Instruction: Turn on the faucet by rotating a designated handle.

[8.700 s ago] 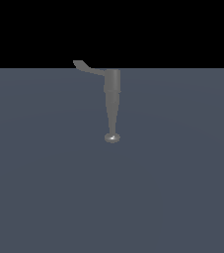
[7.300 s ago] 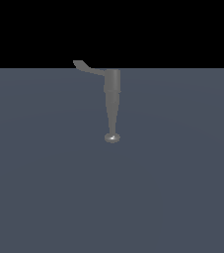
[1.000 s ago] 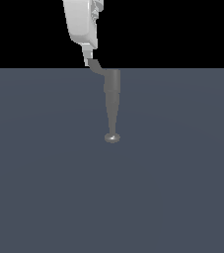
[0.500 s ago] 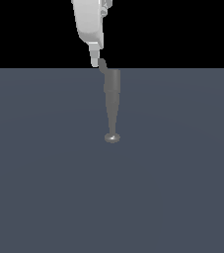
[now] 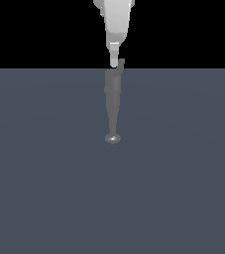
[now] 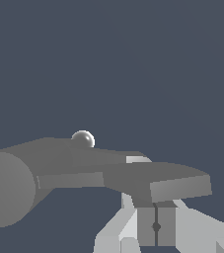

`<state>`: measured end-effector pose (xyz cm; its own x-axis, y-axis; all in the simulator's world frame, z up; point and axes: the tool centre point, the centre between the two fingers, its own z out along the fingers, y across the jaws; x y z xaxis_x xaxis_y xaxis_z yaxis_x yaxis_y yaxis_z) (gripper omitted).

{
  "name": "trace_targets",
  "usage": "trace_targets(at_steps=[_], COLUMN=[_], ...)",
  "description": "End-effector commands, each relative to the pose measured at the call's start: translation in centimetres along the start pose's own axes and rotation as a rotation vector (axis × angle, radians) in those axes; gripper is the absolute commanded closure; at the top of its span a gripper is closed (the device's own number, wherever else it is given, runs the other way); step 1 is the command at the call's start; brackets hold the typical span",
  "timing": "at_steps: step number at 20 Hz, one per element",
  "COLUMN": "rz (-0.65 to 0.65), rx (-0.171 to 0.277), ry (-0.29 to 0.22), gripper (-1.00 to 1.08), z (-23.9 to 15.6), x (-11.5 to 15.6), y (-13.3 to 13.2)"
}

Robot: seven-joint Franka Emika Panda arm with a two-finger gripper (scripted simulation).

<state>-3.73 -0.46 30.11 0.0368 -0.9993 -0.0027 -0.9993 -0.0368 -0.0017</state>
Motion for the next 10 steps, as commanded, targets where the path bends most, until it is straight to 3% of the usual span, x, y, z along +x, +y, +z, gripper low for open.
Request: trace_targets(at_steps=[1, 4, 5, 10], rz=[0.03, 0.031, -0.004, 0.002], rx=[-0.001, -0.001, 0.001, 0.001], ry=[0.003, 0.003, -0.001, 0.0], gripper=[1.08, 1.08, 1.08, 1.08], z=[0.0, 0.1, 0.0, 0.0], x=[3.3, 4.5, 1.9, 3.3], y=[0.1, 0.2, -0.1, -1.1])
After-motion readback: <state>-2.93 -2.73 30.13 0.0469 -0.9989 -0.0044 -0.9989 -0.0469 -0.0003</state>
